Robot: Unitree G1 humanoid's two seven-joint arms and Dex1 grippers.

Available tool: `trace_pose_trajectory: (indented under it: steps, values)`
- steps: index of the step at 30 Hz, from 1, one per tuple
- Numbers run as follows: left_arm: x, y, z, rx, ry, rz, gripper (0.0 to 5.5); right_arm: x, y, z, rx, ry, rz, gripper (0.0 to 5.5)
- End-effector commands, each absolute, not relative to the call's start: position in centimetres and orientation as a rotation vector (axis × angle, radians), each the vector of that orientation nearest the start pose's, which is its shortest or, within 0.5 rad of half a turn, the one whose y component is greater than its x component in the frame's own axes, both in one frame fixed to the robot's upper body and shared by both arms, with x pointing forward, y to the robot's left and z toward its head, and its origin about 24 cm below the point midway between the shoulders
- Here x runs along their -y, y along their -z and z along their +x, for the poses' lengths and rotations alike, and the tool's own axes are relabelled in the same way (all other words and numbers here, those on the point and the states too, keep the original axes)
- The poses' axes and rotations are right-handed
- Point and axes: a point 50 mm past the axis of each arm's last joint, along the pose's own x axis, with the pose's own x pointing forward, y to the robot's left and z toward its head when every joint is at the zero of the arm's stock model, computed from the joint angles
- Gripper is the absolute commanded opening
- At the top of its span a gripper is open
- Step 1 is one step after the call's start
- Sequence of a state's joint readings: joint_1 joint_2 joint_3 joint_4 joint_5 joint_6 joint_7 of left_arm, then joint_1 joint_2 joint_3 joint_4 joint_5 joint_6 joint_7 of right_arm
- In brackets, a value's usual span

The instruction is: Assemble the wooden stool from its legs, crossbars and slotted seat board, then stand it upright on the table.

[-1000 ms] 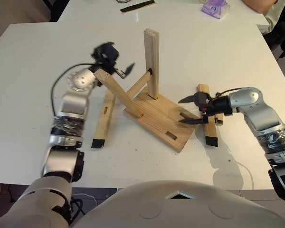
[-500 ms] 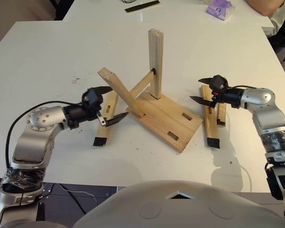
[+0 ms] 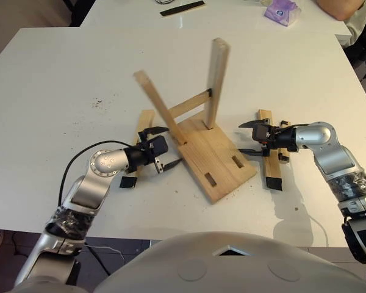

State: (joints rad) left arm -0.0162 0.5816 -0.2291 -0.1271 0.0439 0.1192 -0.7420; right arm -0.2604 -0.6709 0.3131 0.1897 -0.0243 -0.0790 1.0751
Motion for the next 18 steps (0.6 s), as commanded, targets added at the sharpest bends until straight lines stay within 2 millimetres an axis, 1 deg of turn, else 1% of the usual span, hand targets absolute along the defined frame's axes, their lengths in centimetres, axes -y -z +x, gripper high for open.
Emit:
trace_pose_trajectory:
  steps: [1,4,7,10,13,15,18]
  values:
    - [-16.7,-4.8,25.1,-0.230,0.827,0.557,5.40,16.3,-3.9,24.8,-0.347,-1.351,-0.654,3.95]
    - [-16.9,-4.1,25.3,-0.245,0.812,0.583,5.40,15.4,-3.5,25.1,-0.336,-1.334,-0.634,3.95]
    - [-16.9,-3.1,24.7,-0.275,0.843,0.603,5.40,15.0,-3.5,25.3,-0.322,-1.309,-0.615,3.95]
    - [-16.7,-2.5,23.6,-0.294,0.886,0.600,5.40,15.1,-3.8,25.7,-0.319,-1.283,-0.615,3.95]
    - [-17.1,-1.9,22.7,-0.317,0.873,0.598,5.40,15.6,-3.5,25.9,-0.322,-1.229,-0.621,3.95]
    - [-17.3,-1.6,22.6,-0.325,0.857,0.597,5.40,15.7,-3.3,25.7,-0.323,-1.216,-0.613,3.95]
    - [-16.9,-1.9,22.9,-0.309,0.849,0.590,5.40,15.4,-3.1,25.4,-0.320,-1.218,-0.611,3.95]
